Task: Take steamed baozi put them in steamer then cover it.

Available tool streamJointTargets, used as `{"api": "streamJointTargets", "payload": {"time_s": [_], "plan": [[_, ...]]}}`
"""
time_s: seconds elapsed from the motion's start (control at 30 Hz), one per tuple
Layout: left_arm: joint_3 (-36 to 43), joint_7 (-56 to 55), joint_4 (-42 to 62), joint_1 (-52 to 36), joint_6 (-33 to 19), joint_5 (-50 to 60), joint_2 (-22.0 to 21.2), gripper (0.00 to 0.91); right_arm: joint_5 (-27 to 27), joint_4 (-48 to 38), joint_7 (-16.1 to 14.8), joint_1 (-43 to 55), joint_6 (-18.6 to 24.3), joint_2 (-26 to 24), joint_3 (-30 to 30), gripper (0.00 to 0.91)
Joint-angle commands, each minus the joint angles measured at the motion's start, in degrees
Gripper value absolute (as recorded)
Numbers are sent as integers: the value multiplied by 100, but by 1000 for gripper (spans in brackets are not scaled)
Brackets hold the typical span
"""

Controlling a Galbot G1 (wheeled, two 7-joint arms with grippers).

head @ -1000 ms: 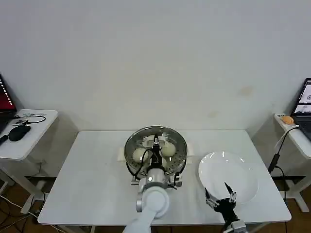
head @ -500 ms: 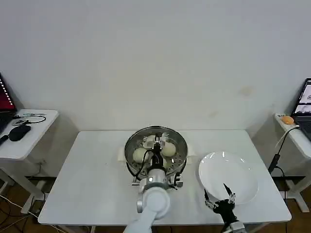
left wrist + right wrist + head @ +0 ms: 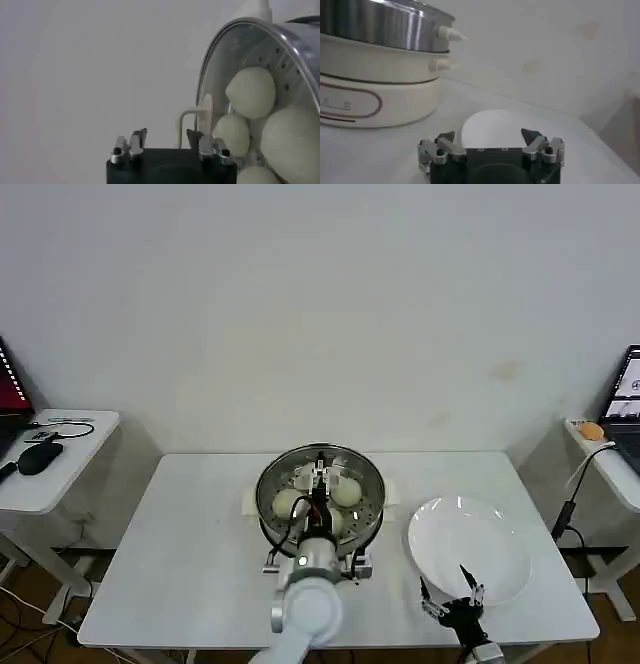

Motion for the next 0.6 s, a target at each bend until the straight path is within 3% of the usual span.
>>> {"api": "streamJointTargets", "payload": {"time_s": [0.03, 0.23, 0.37, 0.4, 0.5, 0.6], "plan": [[11, -129, -1309, 412, -170, -870, 863, 907, 11, -11, 26, -8, 66, -26, 29, 907], [-449, -619, -2456, 1129, -607, -2310, 1501, 907, 474, 65, 196, -28, 49, -134, 113, 907], [-1333, -1823, -2720, 2006, -1375, -4559, 1834, 907, 661, 155, 244, -90, 62, -300, 202, 907], [-1560, -1941, -2650, 2119, -1529, -5003, 1834, 907, 721, 182, 259, -113, 74, -340, 213, 907], [-2717, -2366, -2254, 2466, -2796, -6993, 1584, 907, 1025, 352, 222, -222, 80, -427, 237, 907], [-3355, -2901, -1954, 2743, -3139, -8672, 1455, 907, 1359, 571, 284, -347, 15, -550, 195, 907]]}}
